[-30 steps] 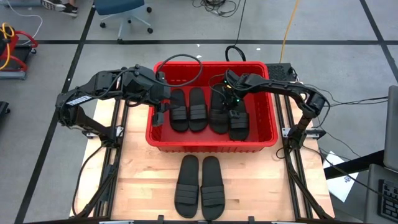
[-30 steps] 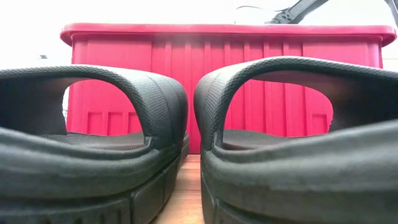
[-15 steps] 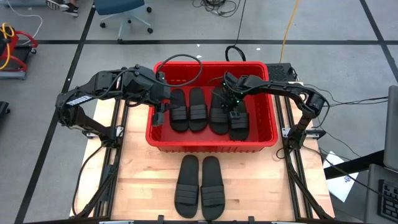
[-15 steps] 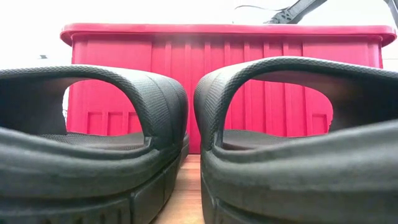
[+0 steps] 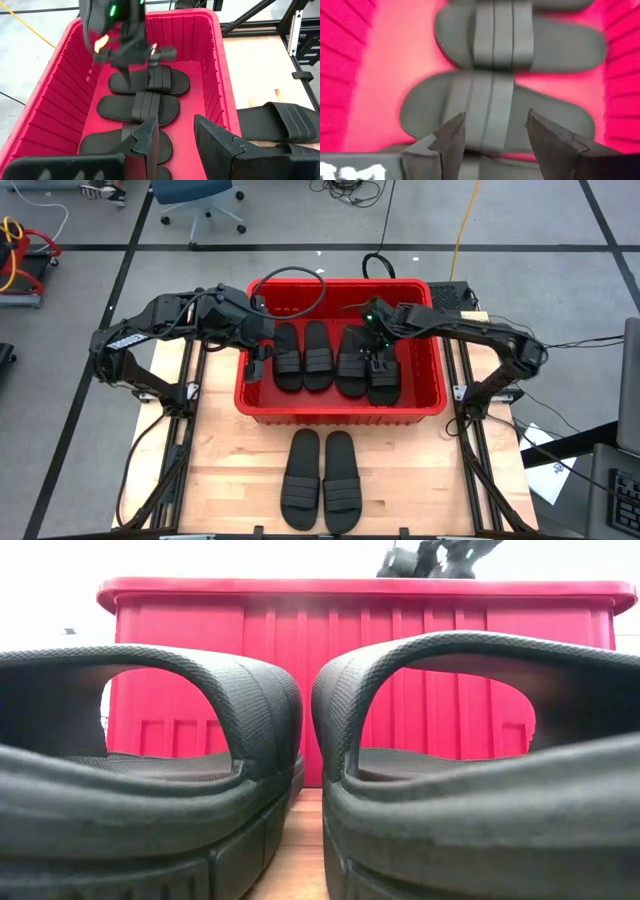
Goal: Pick and place slides into bin
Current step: Put the black slide into the red bin
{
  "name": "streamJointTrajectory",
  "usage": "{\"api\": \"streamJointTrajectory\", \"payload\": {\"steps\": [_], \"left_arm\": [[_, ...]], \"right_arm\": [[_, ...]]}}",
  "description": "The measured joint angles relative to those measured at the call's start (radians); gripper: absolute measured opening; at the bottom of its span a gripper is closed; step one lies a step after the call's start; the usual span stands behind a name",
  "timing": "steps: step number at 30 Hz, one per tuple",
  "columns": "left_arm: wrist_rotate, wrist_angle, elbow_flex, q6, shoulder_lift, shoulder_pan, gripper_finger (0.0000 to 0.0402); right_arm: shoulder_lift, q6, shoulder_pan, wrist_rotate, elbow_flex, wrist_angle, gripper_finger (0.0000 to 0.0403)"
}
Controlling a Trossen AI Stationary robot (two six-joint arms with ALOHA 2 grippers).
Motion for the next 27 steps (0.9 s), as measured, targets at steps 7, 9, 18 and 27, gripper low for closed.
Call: {"api": "streamJointTrajectory", "payload": {"steps": [7, 9, 18, 27], "left_arm": [[0.014, -0.052, 0.0, -0.03, 0.0, -0.003, 0.0122], [0.038, -0.069, -0.003, -0.033, 0.0, -0.009, 0.0122], [0.131, -0.116, -0.003, -0.054, 0.008, -0.106, 0.0122], [0.281, -0.158, -0.061, -0.217, 0.047, -0.218, 0.0122]], "right_arm": [[-0.243, 0.114, 0.112, 0.0, 0.001, 0.023, 0.0165], [-0.31, 0.145, 0.158, -0.002, 0.001, 0.029, 0.0147], [-0.506, 0.242, 0.378, -0.005, 0.002, 0.029, 0.0041], [-0.529, 0.308, 0.546, -0.004, 0.002, 0.029, 0.0003]]}}
